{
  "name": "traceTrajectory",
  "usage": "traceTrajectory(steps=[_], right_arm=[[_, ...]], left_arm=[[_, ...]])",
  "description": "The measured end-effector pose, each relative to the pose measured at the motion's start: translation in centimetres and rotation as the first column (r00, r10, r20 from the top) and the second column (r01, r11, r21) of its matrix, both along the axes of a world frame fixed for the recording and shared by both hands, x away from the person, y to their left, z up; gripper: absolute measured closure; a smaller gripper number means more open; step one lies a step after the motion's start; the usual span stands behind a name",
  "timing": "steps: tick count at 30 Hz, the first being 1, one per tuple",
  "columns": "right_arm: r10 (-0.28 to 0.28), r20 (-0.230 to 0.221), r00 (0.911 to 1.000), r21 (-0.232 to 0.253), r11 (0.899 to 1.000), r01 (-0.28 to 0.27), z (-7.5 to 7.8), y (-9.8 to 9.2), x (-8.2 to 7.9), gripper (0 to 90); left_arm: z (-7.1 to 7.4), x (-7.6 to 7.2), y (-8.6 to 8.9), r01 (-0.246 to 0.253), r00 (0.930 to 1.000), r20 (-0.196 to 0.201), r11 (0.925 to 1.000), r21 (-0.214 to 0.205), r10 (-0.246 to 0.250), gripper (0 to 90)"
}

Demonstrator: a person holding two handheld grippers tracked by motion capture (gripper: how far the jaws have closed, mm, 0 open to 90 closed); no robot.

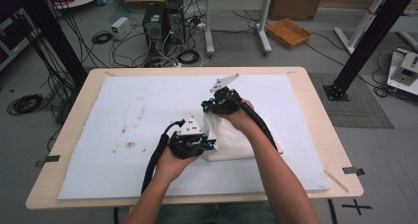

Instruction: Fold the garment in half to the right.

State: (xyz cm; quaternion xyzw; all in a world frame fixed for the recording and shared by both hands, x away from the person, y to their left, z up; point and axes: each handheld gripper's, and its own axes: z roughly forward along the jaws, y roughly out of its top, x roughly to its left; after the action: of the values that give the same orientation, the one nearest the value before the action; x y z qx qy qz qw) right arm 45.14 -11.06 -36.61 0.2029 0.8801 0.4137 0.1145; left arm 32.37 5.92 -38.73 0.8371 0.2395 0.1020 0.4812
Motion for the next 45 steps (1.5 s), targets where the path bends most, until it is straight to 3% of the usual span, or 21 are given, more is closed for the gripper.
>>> traceTrajectory(steps=[7,14,17,26,28,31,37,41,45], right_arm=[[-0.062,0.001,0.9981,0.025,0.998,0.062,0.5,-4.2,0.0,85.0],[-0.097,-0.005,0.9952,0.015,0.995,0.097,0.1,-6.1,0.1,85.0],[-0.117,-0.009,0.9931,0.015,0.993,0.117,-0.3,-7.2,0.2,85.0],[-0.163,-0.019,0.9865,-0.004,0.987,0.163,-1.0,-9.9,0.4,85.0],[-0.174,-0.024,0.9844,-0.008,0.985,0.174,-1.4,-10.6,0.4,85.0],[-0.194,-0.038,0.9803,-0.052,0.980,0.192,-2.0,-11.2,0.5,84.9],[-0.219,-0.048,0.9745,-0.049,0.975,0.217,-3.5,-12.2,0.3,84.7],[-0.240,-0.057,0.9691,-0.051,0.970,0.237,-4.0,-12.8,0.2,84.1],[-0.263,-0.078,0.9616,-0.044,0.964,0.260,-4.2,-13.3,0.1,80.4]], left_arm=[[0.2,1.0,-3.3,0.042,0.9991,-0.004,0.9989,0.021,-0.042,81.4],[0.0,1.8,-5.4,0.067,0.9976,-0.016,0.9972,0.034,-0.067,81.4],[-0.4,2.7,-7.2,0.084,0.9960,-0.035,0.9957,0.038,-0.083,81.4],[-0.8,3.9,-11.1,0.119,0.9923,-0.041,0.9899,0.077,-0.117,81.3],[-1.1,4.1,-11.9,0.125,0.9913,-0.051,0.9884,0.086,-0.121,81.3],[-1.8,4.3,-12.9,0.131,0.9900,-0.066,0.9867,0.096,-0.125,81.2],[-3.3,4.9,-14.0,0.128,0.9880,-0.102,0.9844,0.120,-0.116,80.7],[-3.9,5.0,-14.3,0.131,0.9849,-0.129,0.9840,0.121,-0.115,71.8],[-3.9,5.0,-14.0,0.133,0.9838,-0.135,0.9851,0.109,-0.118,54.5]])
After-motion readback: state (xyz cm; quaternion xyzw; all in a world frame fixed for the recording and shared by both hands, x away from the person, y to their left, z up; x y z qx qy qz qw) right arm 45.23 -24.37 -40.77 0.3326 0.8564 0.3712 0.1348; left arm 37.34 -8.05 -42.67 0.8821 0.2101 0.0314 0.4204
